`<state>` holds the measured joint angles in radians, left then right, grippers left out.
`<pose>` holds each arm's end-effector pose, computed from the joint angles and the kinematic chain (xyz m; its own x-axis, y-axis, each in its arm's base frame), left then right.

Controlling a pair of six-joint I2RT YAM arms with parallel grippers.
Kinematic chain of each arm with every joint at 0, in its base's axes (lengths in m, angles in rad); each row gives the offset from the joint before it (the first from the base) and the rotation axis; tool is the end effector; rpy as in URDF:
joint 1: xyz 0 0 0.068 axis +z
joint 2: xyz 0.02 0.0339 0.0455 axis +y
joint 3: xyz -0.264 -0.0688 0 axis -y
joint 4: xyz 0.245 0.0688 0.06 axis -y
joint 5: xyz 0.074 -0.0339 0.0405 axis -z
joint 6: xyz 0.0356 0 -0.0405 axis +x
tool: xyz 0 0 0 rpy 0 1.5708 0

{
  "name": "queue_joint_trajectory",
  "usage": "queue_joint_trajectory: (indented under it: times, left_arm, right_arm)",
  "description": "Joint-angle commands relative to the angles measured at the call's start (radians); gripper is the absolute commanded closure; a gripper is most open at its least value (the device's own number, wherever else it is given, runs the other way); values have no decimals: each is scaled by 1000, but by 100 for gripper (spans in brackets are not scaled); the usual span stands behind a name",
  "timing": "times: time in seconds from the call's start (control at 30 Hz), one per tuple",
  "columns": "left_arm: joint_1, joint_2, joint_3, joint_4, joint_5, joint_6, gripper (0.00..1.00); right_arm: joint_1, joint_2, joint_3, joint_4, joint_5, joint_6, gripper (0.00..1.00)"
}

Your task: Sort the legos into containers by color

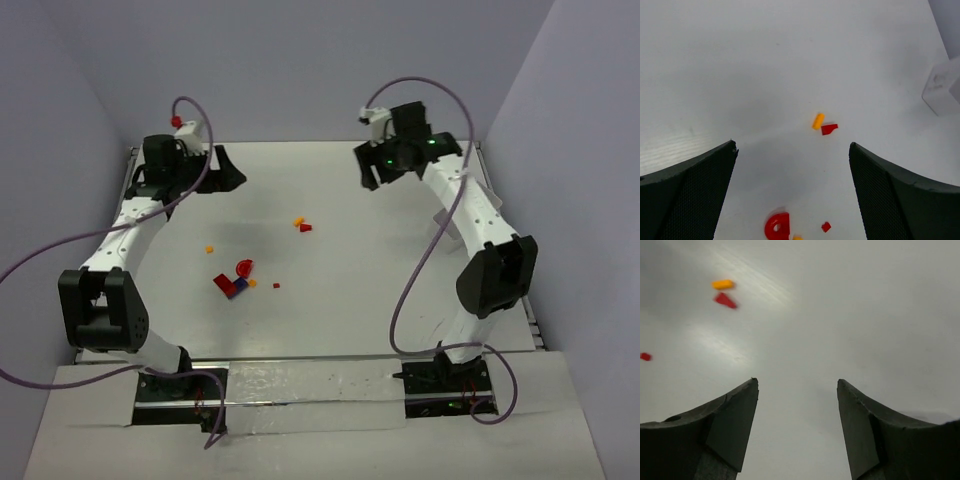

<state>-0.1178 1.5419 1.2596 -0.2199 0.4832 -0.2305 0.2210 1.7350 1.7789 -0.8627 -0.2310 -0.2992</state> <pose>0.3525 -0.0584 0.3160 -0.5816 -0.1349 -0.8022 0.3858 0.8224 -0.4180 0.3685 0.0911 0.3653 -0.5730 -0.4228 -0.7020 -0.5597 0.8276 -0.0416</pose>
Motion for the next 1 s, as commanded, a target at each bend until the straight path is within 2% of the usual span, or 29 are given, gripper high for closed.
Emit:
queue_joint_trajectory:
  times: [0.0,0.2,0.3,0.4,0.73,0.97]
  left_arm:
    - [105,-82,-12,31,44,-80,1]
    - [156,-128,-15,-36,54,0,1]
    - [159,-158,-29,-46,55,34,1]
    - [159,-184,-50,-31,63,41,1]
    - [159,-180,-49,-31,85,39,1]
    - [159,-169,-42,-36,83,43,1]
  right_arm:
    - [198,74,-19,179,29,268,26]
    - [348,329,192,143,53,241,21]
    - [377,453,294,114,53,221,21]
    - [385,526,313,135,55,215,21]
    - [396,649,375,149,67,183,25]
    - [396,709,421,140,71,192,31]
